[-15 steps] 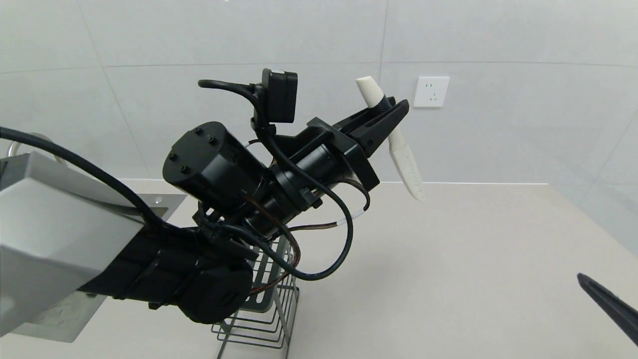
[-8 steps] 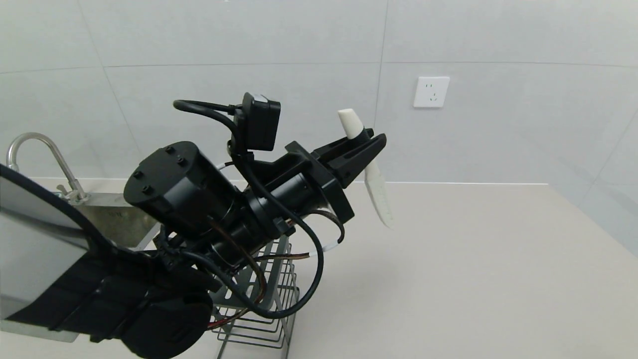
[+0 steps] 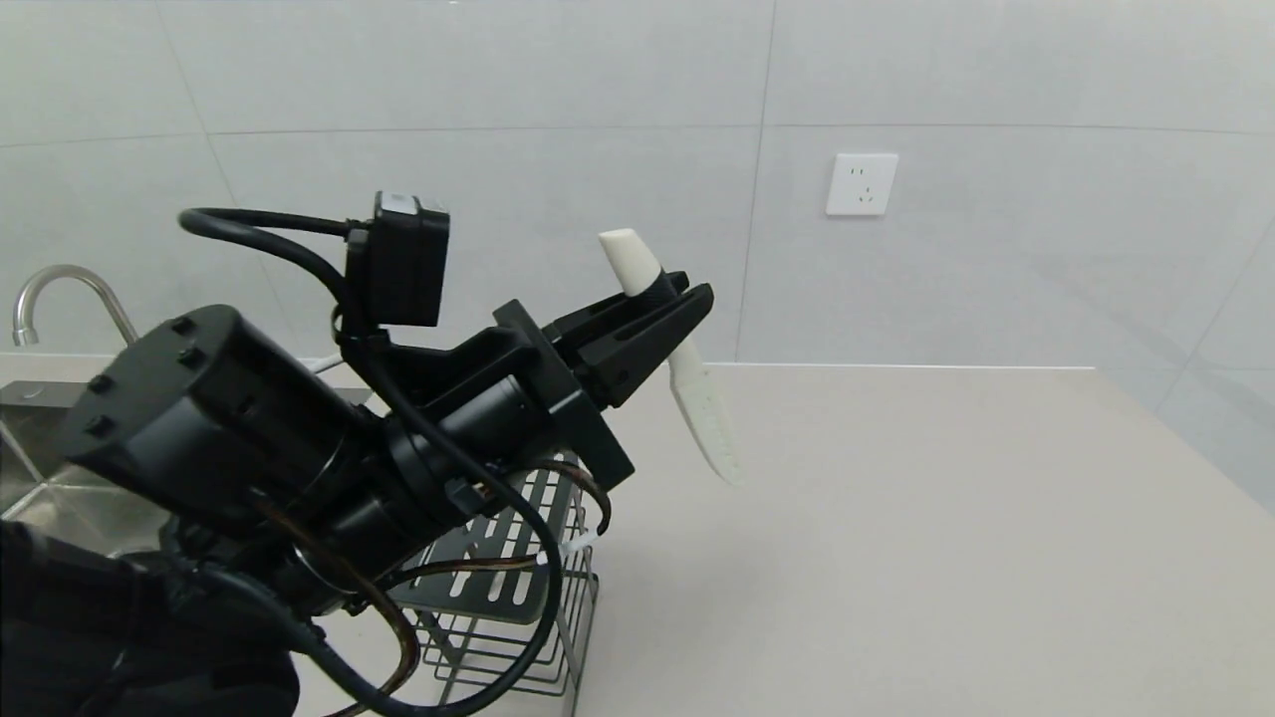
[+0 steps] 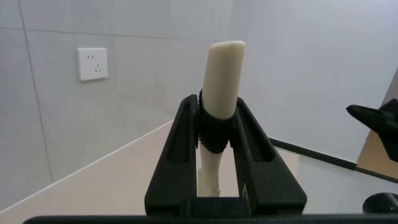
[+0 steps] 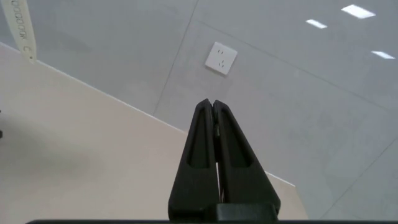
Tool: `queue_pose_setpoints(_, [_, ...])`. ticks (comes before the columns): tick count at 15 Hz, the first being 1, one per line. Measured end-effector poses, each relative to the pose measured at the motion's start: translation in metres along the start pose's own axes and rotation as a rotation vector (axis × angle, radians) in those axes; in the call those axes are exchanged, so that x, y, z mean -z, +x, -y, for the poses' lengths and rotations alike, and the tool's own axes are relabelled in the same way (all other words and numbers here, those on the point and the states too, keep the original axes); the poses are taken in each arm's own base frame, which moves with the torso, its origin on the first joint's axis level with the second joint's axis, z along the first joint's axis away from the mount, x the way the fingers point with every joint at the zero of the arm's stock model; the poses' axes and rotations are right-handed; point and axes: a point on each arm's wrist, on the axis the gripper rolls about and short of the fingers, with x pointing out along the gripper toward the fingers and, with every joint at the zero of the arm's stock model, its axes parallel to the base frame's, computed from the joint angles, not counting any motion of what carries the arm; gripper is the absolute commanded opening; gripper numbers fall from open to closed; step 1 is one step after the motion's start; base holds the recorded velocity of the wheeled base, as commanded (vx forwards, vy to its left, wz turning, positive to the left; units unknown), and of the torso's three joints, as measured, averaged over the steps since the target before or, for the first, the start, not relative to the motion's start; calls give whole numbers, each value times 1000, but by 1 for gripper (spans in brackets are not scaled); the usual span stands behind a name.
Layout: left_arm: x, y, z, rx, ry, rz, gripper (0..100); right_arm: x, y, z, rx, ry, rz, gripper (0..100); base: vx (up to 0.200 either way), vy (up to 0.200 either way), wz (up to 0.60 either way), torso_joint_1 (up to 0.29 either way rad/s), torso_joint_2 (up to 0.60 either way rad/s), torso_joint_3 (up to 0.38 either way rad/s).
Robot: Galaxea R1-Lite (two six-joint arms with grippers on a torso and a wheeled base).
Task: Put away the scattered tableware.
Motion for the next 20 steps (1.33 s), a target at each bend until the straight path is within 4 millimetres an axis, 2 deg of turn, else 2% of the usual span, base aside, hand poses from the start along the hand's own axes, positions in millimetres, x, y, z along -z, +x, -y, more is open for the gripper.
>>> queue_pose_setpoints(4, [-16,-18,4,-19,12,21,0,8,-19,-6,85,16,5,0,0,0,0,0,0,0])
queue_pose_setpoints(7, [-24,-24,-3,-54,30,30,0,18,-25,-8,224,114,-36,0,0,0,0,0,0,0])
queue_pose_setpoints(12, [-28,-29,-11,-94,114,4,0,47,-28,-19,262,237,-216,0,0,0,0,0,0,0])
queue_pose_setpoints(15, [-35,-34,-8,-101,119,-19,0,67,-34,-28,233,357,-410,0,0,0,0,0,0,0])
queue_pose_setpoints(18, [-41,-43,-4,-135,136,-91,0,67,-35,-30,270,360,-410,0,0,0,0,0,0,0])
queue_pose_setpoints(20, [-48,-47,-1,-202,157,-71,0,70,-39,-34,256,376,-427,0,0,0,0,0,0,0])
